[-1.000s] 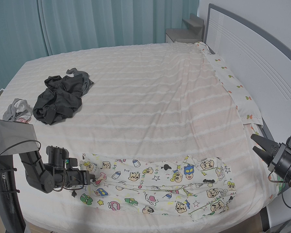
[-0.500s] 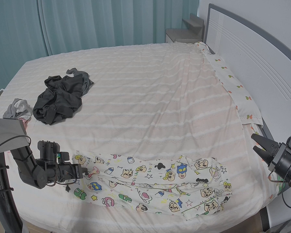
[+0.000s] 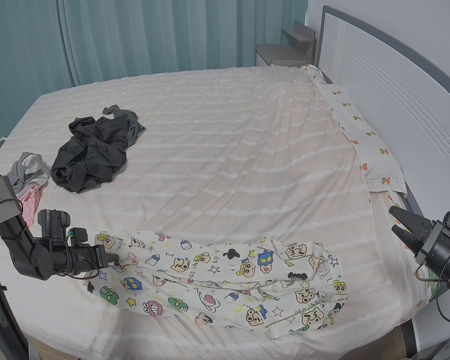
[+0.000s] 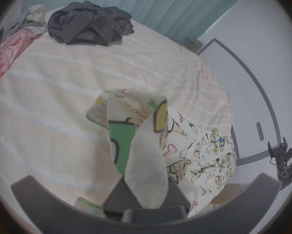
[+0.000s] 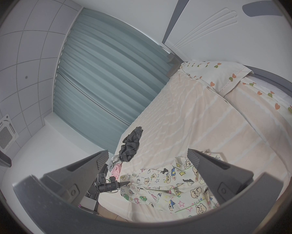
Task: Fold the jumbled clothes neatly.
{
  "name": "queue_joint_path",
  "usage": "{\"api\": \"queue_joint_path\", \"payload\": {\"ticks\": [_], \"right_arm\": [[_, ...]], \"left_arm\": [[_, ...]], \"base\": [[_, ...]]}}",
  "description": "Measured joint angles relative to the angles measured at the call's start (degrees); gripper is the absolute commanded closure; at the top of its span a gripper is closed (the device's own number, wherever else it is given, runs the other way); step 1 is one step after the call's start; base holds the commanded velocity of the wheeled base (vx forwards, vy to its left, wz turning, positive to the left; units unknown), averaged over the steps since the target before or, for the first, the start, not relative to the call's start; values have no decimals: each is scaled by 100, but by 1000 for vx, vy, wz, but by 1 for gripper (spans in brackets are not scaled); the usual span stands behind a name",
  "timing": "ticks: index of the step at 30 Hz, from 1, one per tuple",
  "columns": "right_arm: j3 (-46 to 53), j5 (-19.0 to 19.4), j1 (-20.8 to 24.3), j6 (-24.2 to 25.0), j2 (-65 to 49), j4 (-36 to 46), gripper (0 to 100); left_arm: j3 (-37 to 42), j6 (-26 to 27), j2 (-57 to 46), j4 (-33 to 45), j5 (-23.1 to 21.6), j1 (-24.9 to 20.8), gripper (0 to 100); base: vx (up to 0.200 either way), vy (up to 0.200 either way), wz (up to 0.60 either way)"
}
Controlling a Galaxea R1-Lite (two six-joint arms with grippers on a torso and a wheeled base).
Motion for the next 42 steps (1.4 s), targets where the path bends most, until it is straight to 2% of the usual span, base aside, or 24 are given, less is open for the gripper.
{"api": "queue_joint_path", "payload": {"ticks": [7,8,26,33,40,41,42], "right_arm": [[0,0,-2,0,-15,0,0],[0,0,0,0,-15,0,0],[0,-1,2,0,-15,0,0],[0,0,6,0,-6,4,0],[0,0,6,9,16,9,0],[0,0,6,9,17,9,0],[0,0,6,6,17,9,0]], "left_arm": [[-6,2,-22,-22,-20,111,100],[-6,2,-20,-22,-22,113,0],[16,68,276,-44,-35,139,0],[5,642,512,-44,-35,191,0],[-59,722,705,-49,-43,191,0],[-80,717,719,-46,-43,191,100],[-111,714,736,-46,-43,191,100]], "base": [[0,0,0],[0,0,0],[0,0,0],[0,0,0],[0,0,0],[0,0,0],[0,0,0]]}}
